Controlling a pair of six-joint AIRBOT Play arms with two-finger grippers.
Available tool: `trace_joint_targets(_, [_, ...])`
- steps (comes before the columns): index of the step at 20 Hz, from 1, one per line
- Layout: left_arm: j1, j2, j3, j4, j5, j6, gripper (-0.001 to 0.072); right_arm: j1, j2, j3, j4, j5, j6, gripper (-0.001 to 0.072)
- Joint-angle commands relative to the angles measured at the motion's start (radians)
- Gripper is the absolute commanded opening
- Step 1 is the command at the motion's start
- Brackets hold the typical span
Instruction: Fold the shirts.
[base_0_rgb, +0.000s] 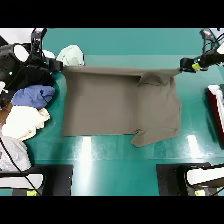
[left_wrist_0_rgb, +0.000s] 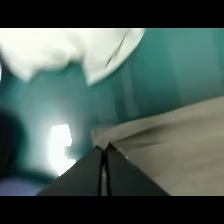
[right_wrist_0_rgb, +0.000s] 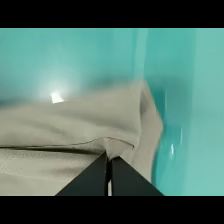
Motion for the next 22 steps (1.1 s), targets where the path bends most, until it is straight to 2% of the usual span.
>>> trace_joint_targets(1, [0.040,-0.005,-0.029,0.006,-0.200,0.020,0.0024,0.028,0.019,-0.084,-0.053,0.091,-0.007,0.0012])
trace_joint_targets(4, [0.040,-0.005,-0.114,-0.053,-0.238,0.069,0.0025,0.056,0.037,-0.201,-0.050,0.062,-0.007,0.0015])
trace_joint_targets(9, [0.040,-0.005,-0.156,-0.129,-0.254,0.072,0.0028,0.092,0.040,-0.300,-0.043,0.054,-0.006,0.0025])
trace_joint_targets(10, [0.040,-0.005,-0.156,-0.129,-0.261,0.067,0.0239,0.092,0.039,-0.303,-0.028,0.057,-0.006,0.0172])
trace_joint_targets(11, [0.040,-0.005,-0.155,-0.128,-0.266,0.045,0.0459,0.091,0.040,-0.303,-0.004,0.058,-0.006,0.0370])
trace_joint_targets(13, [0.040,-0.002,-0.154,-0.098,-0.312,0.017,0.0456,0.072,0.040,-0.274,0.025,0.100,-0.006,0.0385])
trace_joint_targets(14, [0.040,0.009,-0.155,-0.062,-0.350,0.018,0.0420,0.064,0.046,-0.251,0.035,0.136,-0.006,0.0385])
trace_joint_targets(17, [0.040,0.082,-0.193,-0.023,-0.457,0.020,0.0419,0.018,0.112,-0.222,0.036,0.215,-0.007,0.0385])
trace_joint_targets(22, [0.040,0.318,-0.529,-0.104,-0.457,0.030,0.0421,-0.028,0.260,-0.223,0.036,0.212,-0.010,0.0385])
